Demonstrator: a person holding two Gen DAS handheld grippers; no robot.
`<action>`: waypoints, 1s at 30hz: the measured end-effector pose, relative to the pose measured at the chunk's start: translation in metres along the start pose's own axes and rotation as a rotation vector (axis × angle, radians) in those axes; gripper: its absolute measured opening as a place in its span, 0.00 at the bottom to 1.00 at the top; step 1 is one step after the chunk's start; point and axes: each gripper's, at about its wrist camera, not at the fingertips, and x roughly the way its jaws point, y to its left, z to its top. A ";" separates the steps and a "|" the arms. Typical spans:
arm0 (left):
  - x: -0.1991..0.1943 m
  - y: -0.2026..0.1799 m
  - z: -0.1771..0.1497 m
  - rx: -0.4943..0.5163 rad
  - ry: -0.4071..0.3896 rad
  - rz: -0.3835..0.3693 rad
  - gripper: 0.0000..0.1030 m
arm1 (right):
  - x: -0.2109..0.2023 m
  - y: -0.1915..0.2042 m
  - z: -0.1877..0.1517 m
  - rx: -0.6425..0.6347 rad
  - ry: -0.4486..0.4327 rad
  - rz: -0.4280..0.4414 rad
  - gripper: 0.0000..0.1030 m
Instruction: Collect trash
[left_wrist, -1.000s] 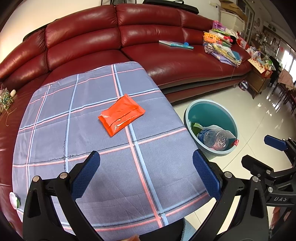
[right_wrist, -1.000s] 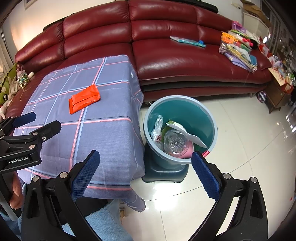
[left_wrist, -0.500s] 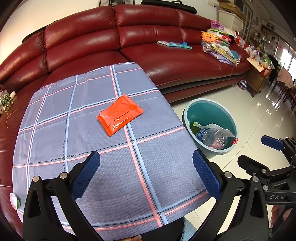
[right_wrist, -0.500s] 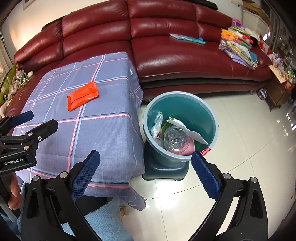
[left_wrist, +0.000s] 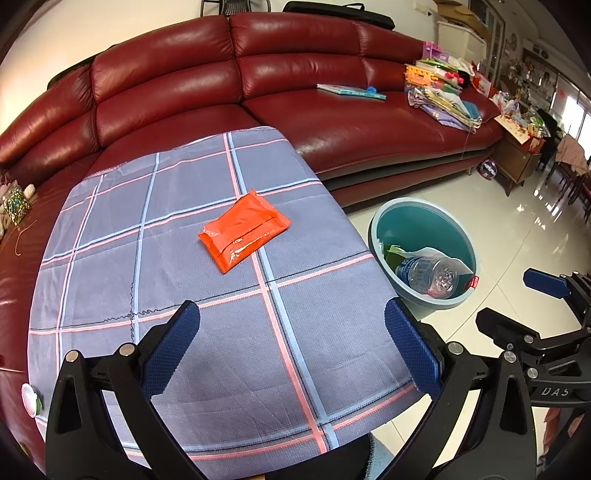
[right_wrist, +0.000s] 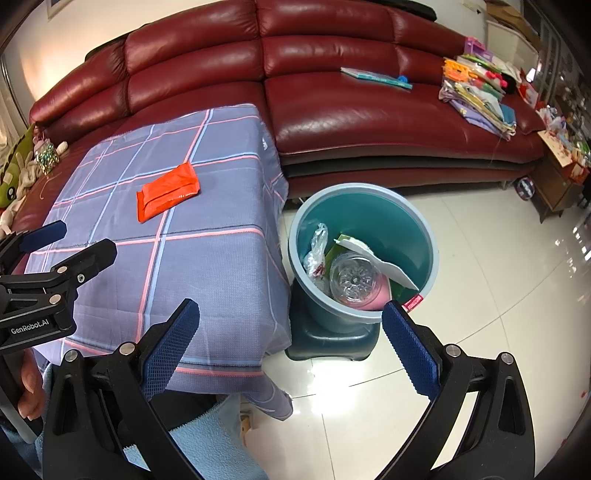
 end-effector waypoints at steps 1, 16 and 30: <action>0.000 0.000 0.000 -0.001 0.004 -0.006 0.93 | 0.000 0.000 0.000 0.000 0.000 0.000 0.96; 0.003 -0.001 -0.002 -0.001 0.017 0.000 0.93 | 0.002 -0.002 -0.001 0.002 0.003 0.000 0.96; 0.004 0.001 -0.003 0.000 0.021 0.010 0.93 | 0.003 -0.005 -0.001 0.007 0.007 0.000 0.96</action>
